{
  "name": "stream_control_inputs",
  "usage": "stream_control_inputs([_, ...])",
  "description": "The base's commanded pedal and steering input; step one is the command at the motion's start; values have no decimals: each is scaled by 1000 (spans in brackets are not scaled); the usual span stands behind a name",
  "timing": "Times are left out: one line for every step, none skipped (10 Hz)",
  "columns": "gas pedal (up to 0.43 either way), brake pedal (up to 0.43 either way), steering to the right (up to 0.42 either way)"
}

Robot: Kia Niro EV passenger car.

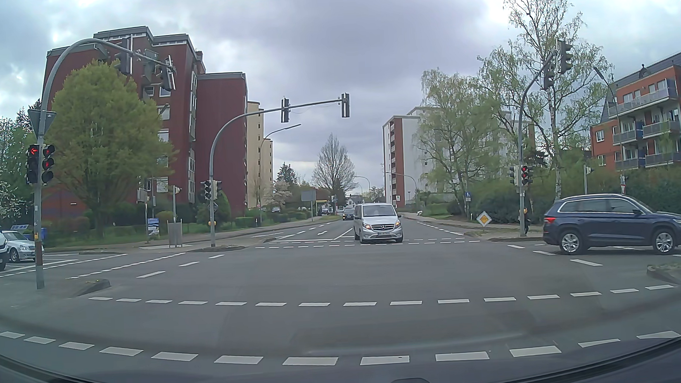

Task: Follow the waypoints while adhering to traffic rules and regulations

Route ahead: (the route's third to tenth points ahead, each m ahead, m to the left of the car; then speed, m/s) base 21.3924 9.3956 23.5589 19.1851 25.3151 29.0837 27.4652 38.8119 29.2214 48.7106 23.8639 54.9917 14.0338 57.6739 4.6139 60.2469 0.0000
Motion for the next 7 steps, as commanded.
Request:
stream_control_inputs([0,287,-10])
stream_control_inputs([0,287,-10])
stream_control_inputs([0,287,-10])
stream_control_inputs([0,287,-10])
stream_control_inputs([0,287,-10])
stream_control_inputs([0,287,-10])
stream_control_inputs([0,287,-10])
